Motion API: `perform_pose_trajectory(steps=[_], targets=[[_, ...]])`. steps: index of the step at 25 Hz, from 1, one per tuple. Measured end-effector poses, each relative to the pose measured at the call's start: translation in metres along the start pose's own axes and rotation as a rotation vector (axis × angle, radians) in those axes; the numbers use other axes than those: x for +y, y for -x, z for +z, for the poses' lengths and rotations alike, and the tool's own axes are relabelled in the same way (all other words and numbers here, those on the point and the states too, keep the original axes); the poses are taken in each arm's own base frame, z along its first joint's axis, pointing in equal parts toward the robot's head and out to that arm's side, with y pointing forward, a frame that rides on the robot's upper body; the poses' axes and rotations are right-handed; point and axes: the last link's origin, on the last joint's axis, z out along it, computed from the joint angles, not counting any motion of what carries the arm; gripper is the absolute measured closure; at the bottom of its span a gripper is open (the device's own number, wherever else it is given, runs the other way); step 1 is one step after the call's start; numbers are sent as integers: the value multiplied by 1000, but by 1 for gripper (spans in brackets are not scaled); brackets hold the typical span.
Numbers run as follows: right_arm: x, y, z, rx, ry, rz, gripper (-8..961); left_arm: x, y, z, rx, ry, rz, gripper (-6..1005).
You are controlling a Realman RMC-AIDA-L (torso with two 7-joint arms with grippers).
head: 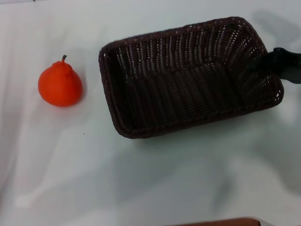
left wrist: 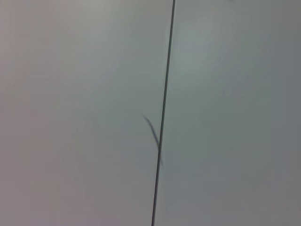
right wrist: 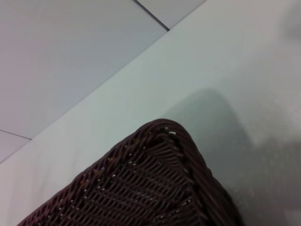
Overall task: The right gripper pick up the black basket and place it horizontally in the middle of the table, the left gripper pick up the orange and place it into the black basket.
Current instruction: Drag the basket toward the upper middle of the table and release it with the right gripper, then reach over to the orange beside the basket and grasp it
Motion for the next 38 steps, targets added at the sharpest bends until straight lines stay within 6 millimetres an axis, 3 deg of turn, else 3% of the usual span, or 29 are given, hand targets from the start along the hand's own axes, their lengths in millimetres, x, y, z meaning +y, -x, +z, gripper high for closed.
perform_pose_trajectory(steps=[8,11,16,25,33,38], targets=[[1,0,-4,-9,-15,10,716,0,0,-2,-3,-5,-1,91],[0,2,-4,-24,-23,15,517,0,0,-2,-4,-5,-1,90],[-3,8,-2,-63,-34,21,273,0,1,-2,-4,-6,-1,93],[0,11,-12,-73,-57,45,210,0,1,-2,-5,-6,7,104],[5,-6,-48,15,-90,26,212,-4,6,-3,-39,-27,-67,114],[9,-20,-74,145,-162,-34,213,-6,20,13,-200,83,-120,120]])
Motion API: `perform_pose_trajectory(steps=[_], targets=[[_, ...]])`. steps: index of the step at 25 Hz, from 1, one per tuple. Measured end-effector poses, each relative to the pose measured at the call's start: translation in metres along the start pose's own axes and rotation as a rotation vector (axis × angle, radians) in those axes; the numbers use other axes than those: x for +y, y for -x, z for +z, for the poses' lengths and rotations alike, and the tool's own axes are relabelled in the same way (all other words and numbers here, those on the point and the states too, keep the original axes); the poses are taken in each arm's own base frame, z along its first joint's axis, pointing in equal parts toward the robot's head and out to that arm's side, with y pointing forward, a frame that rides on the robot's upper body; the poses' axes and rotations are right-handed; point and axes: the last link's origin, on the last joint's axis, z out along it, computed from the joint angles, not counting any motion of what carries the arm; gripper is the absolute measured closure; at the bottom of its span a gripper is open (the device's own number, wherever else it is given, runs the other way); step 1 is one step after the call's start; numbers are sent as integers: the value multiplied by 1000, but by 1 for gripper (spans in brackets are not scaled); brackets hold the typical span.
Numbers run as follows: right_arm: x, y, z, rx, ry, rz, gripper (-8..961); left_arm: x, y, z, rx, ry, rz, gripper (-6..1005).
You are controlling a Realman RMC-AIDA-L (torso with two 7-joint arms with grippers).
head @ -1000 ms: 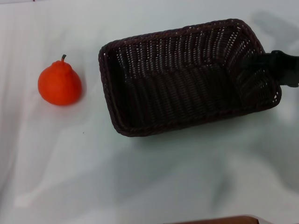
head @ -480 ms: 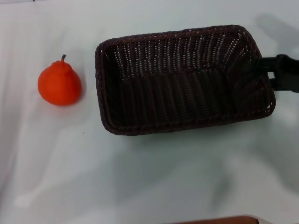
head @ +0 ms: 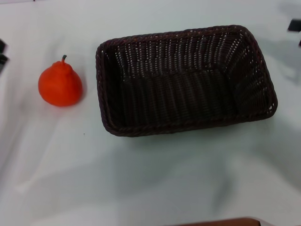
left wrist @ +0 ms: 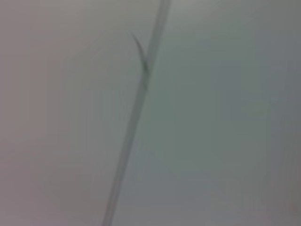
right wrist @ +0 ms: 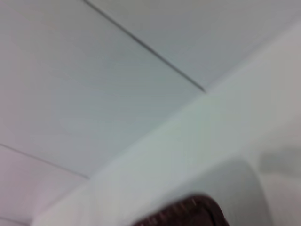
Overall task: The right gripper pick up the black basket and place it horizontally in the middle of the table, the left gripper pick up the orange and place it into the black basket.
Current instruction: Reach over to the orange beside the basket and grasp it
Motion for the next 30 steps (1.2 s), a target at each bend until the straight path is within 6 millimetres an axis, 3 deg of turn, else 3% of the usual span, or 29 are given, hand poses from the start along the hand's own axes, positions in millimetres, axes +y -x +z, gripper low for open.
perform_pose_trajectory(steps=[6,11,24,30], targets=[[9,-8,-20,166,-121,-57,215,-8,6,18,-227,150,-20,128],[22,-4,-22,225,-173,-37,216,-12,2,22,-320,241,21,127],[35,5,-9,292,-251,-39,218,15,31,52,-487,314,154,168],[39,4,-9,322,-264,-33,217,20,34,56,-501,327,177,203]])
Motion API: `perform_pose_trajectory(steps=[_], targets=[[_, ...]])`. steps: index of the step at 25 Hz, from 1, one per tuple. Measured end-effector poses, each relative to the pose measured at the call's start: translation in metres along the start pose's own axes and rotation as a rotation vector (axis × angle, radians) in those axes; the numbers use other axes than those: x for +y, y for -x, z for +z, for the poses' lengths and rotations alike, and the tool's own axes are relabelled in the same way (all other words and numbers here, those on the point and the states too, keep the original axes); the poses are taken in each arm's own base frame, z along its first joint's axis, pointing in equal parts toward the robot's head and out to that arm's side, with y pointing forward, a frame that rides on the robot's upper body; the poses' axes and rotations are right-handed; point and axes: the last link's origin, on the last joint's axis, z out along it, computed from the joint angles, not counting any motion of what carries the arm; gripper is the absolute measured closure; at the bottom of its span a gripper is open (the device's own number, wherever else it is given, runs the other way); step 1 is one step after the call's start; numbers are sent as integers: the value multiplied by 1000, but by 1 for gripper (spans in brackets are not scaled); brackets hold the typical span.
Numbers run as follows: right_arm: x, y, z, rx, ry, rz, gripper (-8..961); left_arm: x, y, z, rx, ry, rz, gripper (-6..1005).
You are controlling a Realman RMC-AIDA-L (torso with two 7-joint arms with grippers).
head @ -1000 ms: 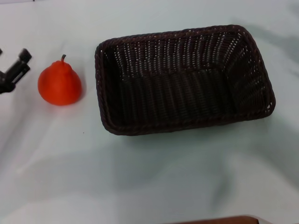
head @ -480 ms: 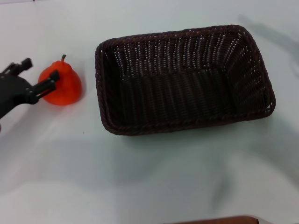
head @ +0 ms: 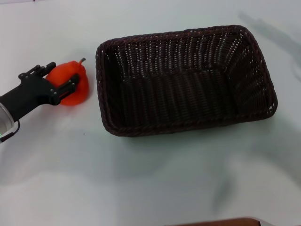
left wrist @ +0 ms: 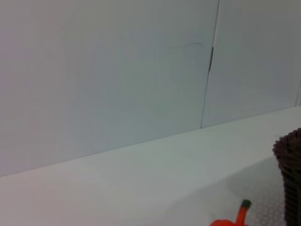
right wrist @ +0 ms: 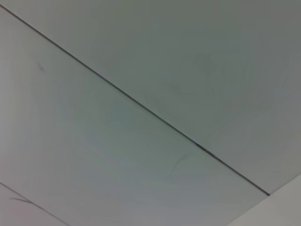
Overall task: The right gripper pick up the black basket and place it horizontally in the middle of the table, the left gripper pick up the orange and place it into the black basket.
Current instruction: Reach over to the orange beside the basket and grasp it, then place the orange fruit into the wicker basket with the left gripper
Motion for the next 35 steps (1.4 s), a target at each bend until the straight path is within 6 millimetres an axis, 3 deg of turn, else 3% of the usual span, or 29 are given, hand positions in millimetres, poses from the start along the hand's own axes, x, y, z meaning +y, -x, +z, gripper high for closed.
perform_pose_trajectory(steps=[6,14,19,23,29,35], targets=[[1,-2,-2,21,3,-4,216,-5,0,2,-21,-26,7,239],[5,-2,-3,39,11,9,216,-6,-2,4,-16,-47,6,476],[12,2,-6,67,13,29,220,-17,-17,-13,98,-99,-17,606],[12,3,-5,76,2,29,221,-22,-34,-30,185,-130,-1,638],[11,3,3,76,-16,15,222,-3,-70,-39,311,-36,43,685],[8,1,13,73,-38,-11,222,47,-104,-18,370,207,106,730]])
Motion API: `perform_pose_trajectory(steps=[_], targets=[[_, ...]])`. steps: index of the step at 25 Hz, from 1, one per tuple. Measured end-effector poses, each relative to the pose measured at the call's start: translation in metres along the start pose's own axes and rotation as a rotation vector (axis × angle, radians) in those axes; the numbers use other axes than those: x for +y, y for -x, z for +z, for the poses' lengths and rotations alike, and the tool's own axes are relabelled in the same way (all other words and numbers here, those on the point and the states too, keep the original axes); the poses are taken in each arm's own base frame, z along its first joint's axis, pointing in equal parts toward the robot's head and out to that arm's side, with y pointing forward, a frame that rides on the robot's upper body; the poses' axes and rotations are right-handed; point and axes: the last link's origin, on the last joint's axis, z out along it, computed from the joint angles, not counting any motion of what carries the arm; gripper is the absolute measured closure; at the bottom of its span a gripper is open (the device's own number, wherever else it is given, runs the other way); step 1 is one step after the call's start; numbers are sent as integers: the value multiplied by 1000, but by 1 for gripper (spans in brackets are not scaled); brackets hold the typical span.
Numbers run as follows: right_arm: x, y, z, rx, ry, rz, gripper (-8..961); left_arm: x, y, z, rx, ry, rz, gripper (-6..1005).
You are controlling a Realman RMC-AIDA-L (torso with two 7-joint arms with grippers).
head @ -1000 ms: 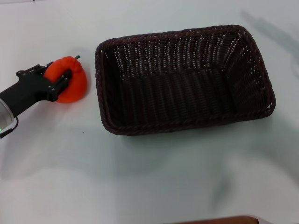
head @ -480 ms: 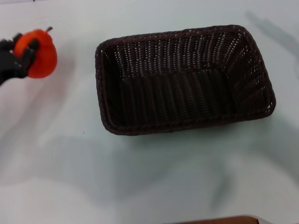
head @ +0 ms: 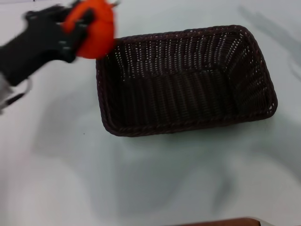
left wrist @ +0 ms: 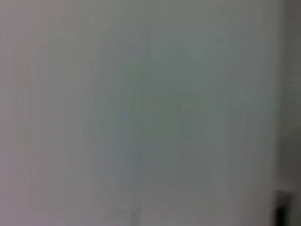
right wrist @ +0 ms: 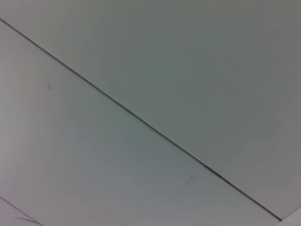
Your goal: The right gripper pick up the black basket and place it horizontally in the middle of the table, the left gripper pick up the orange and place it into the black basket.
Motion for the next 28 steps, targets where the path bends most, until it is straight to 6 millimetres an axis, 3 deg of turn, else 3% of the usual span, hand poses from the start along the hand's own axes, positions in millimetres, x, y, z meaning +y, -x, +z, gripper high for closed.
perform_pose_trajectory(steps=[3,12,17,20,24,28], targets=[[0,0,2,-1,-5,-8,222,21,-3,21,-5,103,10,755],[1,5,5,0,-24,-58,223,40,14,48,11,198,-140,826],[1,10,8,38,-62,-91,223,38,23,50,19,165,-210,733],[1,12,8,78,-81,-131,223,38,28,47,14,152,-188,528],[1,17,9,163,-112,-221,223,28,35,33,56,47,-151,432],[6,30,10,289,-106,-317,222,8,46,6,121,-163,-147,336]])
